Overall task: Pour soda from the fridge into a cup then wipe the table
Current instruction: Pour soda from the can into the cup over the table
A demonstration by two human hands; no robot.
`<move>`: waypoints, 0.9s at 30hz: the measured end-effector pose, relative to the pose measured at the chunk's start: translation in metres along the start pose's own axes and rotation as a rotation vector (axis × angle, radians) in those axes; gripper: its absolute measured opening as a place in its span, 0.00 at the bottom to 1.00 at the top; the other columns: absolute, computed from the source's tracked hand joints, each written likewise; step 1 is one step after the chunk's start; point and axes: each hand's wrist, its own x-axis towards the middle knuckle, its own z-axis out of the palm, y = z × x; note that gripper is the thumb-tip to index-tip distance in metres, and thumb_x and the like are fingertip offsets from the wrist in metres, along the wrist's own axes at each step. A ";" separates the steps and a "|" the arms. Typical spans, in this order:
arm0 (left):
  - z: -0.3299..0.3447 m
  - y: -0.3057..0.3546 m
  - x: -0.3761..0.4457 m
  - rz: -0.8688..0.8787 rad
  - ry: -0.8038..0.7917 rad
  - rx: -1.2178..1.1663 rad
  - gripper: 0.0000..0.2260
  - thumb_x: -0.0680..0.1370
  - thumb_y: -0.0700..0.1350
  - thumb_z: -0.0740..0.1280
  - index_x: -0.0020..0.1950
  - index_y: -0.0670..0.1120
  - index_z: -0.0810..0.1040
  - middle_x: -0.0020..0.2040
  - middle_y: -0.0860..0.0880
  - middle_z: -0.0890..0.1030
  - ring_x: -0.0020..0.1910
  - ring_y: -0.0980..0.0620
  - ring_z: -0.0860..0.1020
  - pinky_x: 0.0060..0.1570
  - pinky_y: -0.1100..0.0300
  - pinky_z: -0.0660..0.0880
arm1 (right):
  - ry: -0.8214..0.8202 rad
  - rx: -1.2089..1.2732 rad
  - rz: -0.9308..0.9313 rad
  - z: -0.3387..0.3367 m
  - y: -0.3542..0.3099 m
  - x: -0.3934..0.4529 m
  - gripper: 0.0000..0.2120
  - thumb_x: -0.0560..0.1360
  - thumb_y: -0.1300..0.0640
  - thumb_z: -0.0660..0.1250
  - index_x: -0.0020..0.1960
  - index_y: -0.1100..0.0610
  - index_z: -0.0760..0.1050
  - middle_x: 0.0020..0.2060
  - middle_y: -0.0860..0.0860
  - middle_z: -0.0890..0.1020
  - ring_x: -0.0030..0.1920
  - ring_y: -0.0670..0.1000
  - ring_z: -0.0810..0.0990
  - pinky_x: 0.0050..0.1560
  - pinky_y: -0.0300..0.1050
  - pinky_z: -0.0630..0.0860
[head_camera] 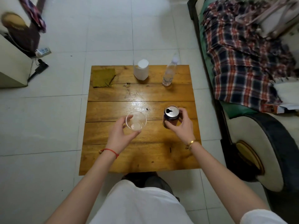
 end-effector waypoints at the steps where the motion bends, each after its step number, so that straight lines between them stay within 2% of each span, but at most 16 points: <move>1: -0.003 0.008 -0.002 0.018 -0.002 0.006 0.28 0.69 0.48 0.78 0.67 0.50 0.73 0.64 0.53 0.77 0.62 0.53 0.75 0.61 0.58 0.74 | -0.007 -0.006 -0.054 -0.008 -0.014 -0.006 0.33 0.65 0.48 0.78 0.65 0.48 0.67 0.61 0.47 0.76 0.61 0.48 0.75 0.64 0.49 0.75; 5: -0.011 0.031 -0.009 0.087 -0.009 0.022 0.29 0.68 0.50 0.78 0.66 0.49 0.73 0.62 0.53 0.78 0.61 0.54 0.76 0.62 0.55 0.75 | 0.000 -0.026 -0.216 -0.035 -0.060 -0.031 0.33 0.65 0.46 0.77 0.66 0.45 0.67 0.60 0.47 0.74 0.61 0.47 0.73 0.62 0.44 0.75; 11: -0.018 0.052 -0.022 0.147 -0.030 -0.018 0.31 0.68 0.48 0.79 0.68 0.50 0.71 0.61 0.52 0.79 0.61 0.55 0.77 0.63 0.56 0.75 | -0.006 -0.121 -0.380 -0.068 -0.102 -0.057 0.34 0.65 0.50 0.77 0.67 0.48 0.67 0.57 0.50 0.72 0.56 0.40 0.72 0.56 0.25 0.70; 13: -0.020 0.055 -0.026 0.158 -0.038 -0.013 0.33 0.68 0.49 0.79 0.69 0.51 0.70 0.60 0.53 0.79 0.59 0.55 0.77 0.62 0.57 0.75 | -0.002 -0.173 -0.413 -0.074 -0.111 -0.062 0.35 0.65 0.50 0.78 0.68 0.49 0.67 0.57 0.50 0.72 0.57 0.42 0.73 0.56 0.28 0.72; 17: -0.023 0.058 -0.033 0.183 -0.040 0.004 0.30 0.67 0.51 0.79 0.66 0.52 0.72 0.58 0.55 0.79 0.57 0.57 0.77 0.61 0.57 0.76 | -0.021 -0.241 -0.474 -0.085 -0.123 -0.073 0.35 0.63 0.45 0.75 0.68 0.45 0.65 0.57 0.49 0.70 0.59 0.45 0.74 0.60 0.39 0.77; 22: -0.024 0.061 -0.040 0.200 -0.035 0.033 0.29 0.67 0.52 0.78 0.65 0.52 0.73 0.59 0.56 0.78 0.57 0.57 0.76 0.60 0.58 0.76 | -0.025 -0.368 -0.548 -0.096 -0.140 -0.084 0.35 0.63 0.46 0.75 0.68 0.45 0.66 0.55 0.48 0.69 0.56 0.47 0.75 0.57 0.44 0.80; 27: -0.023 0.063 -0.044 0.205 -0.023 0.038 0.29 0.67 0.53 0.78 0.65 0.53 0.72 0.58 0.58 0.77 0.58 0.57 0.76 0.59 0.60 0.76 | -0.022 -0.482 -0.616 -0.100 -0.156 -0.088 0.34 0.64 0.47 0.75 0.67 0.45 0.66 0.53 0.47 0.69 0.53 0.49 0.75 0.52 0.46 0.81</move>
